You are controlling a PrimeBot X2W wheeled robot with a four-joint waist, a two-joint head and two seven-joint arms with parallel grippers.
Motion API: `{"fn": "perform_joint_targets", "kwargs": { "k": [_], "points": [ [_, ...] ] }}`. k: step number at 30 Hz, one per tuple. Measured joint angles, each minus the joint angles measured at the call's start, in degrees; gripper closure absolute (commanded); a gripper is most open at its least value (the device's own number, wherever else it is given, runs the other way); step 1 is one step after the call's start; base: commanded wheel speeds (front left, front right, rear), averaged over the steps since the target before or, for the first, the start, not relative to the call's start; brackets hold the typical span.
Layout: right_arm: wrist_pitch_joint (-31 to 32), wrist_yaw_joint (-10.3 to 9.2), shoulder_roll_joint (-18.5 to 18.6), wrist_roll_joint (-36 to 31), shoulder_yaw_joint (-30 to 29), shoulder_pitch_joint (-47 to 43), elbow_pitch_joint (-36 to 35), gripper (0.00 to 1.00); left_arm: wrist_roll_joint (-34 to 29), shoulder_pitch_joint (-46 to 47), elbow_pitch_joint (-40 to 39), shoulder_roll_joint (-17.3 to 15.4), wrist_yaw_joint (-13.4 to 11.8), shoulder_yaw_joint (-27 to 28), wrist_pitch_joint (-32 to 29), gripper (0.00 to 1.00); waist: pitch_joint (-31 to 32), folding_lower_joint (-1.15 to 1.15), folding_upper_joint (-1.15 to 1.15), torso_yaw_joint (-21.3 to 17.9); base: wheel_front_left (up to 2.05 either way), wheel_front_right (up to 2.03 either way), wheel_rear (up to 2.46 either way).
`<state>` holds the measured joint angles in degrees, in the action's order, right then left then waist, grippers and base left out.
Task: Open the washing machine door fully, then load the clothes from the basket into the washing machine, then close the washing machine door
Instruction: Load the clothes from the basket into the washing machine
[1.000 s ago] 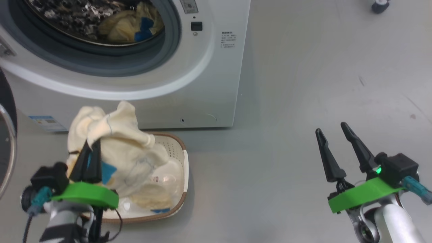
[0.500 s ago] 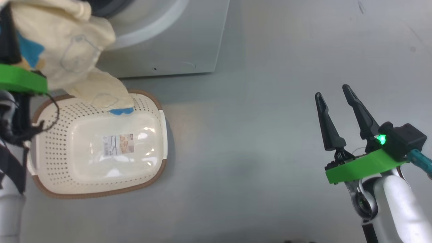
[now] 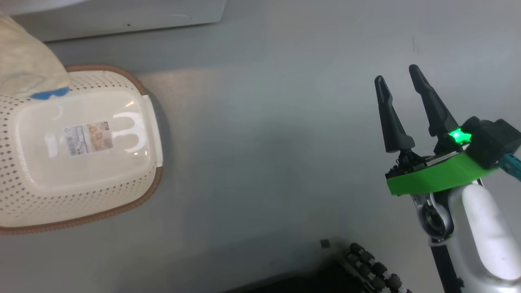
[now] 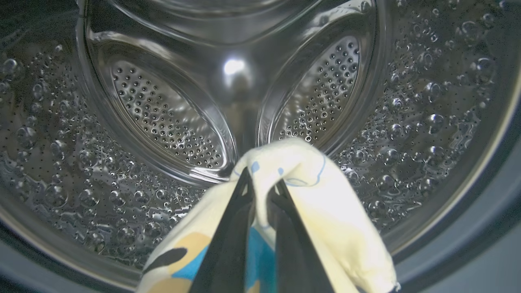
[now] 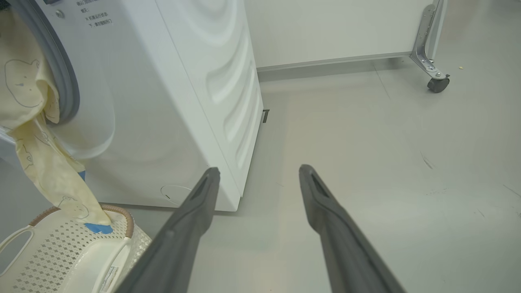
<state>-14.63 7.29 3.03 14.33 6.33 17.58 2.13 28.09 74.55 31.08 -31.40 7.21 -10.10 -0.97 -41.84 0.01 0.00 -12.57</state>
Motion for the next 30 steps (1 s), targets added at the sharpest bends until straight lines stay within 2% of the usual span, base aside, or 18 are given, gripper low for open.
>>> {"fn": "perform_joint_targets", "kwargs": {
  "k": [5, 11, 17, 28, 29, 30],
  "points": [
    [0.00, 0.00, -0.04, 1.99, 2.19, 1.54, 0.04, 0.00, 1.53, 11.70, 2.34, -4.09, 0.16, -3.89, -0.64, 1.00, -3.92, 0.00, 0.00, -2.46, 0.00, 0.00, 0.00],
    [0.00, 0.00, -0.12, 4.36, 4.20, 2.05, 0.08, 0.00, 1.56, 21.09, 7.97, -6.05, 0.27, -6.89, 1.89, 1.00, -6.16, -0.01, 0.00, -6.06, 0.00, 0.00, 0.00],
    [0.00, 0.00, -0.13, 4.83, 5.06, 2.04, 0.08, 0.00, 0.89, 23.79, 15.33, -7.24, 0.29, -10.73, 3.26, 1.00, -7.05, -0.02, 0.00, -8.03, 0.00, 0.00, 0.00],
    [0.00, 0.00, -0.15, 4.83, 5.91, 2.04, 0.07, 0.00, -0.19, 25.83, 25.82, -7.33, 0.29, -15.04, 5.82, 1.00, -7.65, -0.01, 0.00, -8.53, 0.00, 0.00, 0.00],
    [0.00, 0.00, -0.15, 4.83, 5.91, 2.04, 0.07, 0.00, -0.19, 25.83, 25.82, -7.33, 0.29, -15.04, 5.82, 0.82, -7.65, -0.01, 0.00, -8.53, 0.00, 0.00, 0.00],
    [0.00, 0.00, -0.16, 4.83, 6.11, 2.04, 0.07, 0.00, -0.18, 25.85, 26.25, -7.30, 0.29, -15.72, 6.35, 0.47, -7.51, -0.01, 0.00, -8.53, 0.00, 0.00, 0.00]
  ]
}}
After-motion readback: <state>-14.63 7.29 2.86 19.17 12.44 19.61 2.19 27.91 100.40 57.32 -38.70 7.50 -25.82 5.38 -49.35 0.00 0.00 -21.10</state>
